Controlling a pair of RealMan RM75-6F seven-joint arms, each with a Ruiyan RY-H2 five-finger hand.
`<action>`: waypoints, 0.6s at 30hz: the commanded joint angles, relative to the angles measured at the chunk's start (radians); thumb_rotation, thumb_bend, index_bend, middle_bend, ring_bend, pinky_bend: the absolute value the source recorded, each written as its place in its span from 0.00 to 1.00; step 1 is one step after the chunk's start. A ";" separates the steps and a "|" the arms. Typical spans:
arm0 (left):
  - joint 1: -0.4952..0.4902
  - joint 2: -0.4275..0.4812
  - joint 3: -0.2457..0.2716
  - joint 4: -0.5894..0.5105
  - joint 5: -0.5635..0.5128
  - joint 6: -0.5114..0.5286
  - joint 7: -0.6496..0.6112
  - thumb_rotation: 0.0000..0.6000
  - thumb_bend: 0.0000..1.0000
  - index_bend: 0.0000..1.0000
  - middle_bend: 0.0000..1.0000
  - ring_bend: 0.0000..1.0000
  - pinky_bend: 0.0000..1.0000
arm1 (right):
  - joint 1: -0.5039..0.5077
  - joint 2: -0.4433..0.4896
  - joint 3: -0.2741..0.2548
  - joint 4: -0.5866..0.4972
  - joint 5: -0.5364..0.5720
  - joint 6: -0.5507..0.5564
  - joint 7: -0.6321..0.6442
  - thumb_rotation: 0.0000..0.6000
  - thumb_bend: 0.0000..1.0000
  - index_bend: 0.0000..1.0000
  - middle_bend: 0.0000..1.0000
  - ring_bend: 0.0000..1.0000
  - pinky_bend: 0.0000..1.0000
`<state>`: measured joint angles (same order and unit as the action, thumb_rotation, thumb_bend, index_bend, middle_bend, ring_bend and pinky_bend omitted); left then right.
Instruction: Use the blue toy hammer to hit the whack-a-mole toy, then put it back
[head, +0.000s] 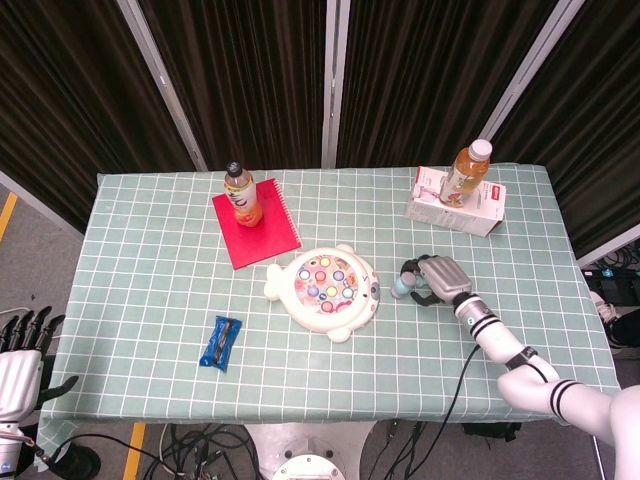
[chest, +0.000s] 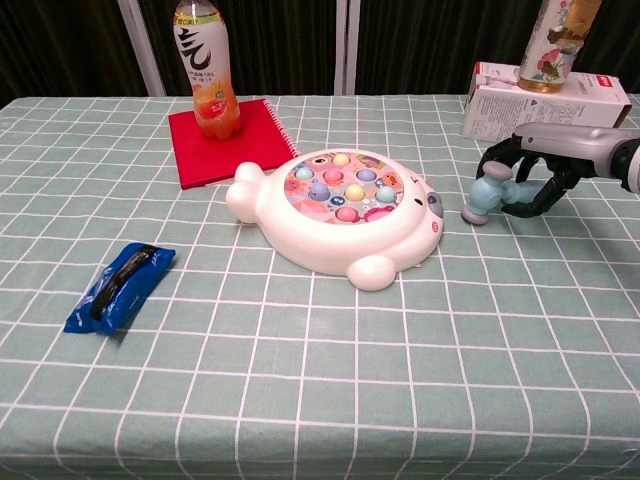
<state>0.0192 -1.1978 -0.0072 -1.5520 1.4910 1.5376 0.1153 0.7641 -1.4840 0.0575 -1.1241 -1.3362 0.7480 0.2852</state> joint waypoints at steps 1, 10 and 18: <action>-0.001 -0.001 0.000 0.001 0.001 0.000 0.000 1.00 0.03 0.15 0.06 0.00 0.00 | -0.006 0.010 0.001 -0.012 -0.005 0.005 -0.003 1.00 0.24 0.30 0.32 0.19 0.22; -0.005 0.000 -0.004 0.001 0.002 0.000 0.002 1.00 0.03 0.15 0.06 0.00 0.00 | -0.065 0.066 0.017 -0.090 -0.018 0.107 -0.002 1.00 0.23 0.09 0.15 0.04 0.07; -0.009 -0.011 -0.013 0.016 0.008 0.010 -0.010 1.00 0.03 0.15 0.06 0.00 0.00 | -0.306 0.208 -0.018 -0.310 -0.090 0.530 -0.137 1.00 0.23 0.04 0.11 0.00 0.03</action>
<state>0.0105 -1.2074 -0.0187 -1.5370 1.4981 1.5467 0.1060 0.5819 -1.3561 0.0629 -1.3202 -1.3889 1.1050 0.2299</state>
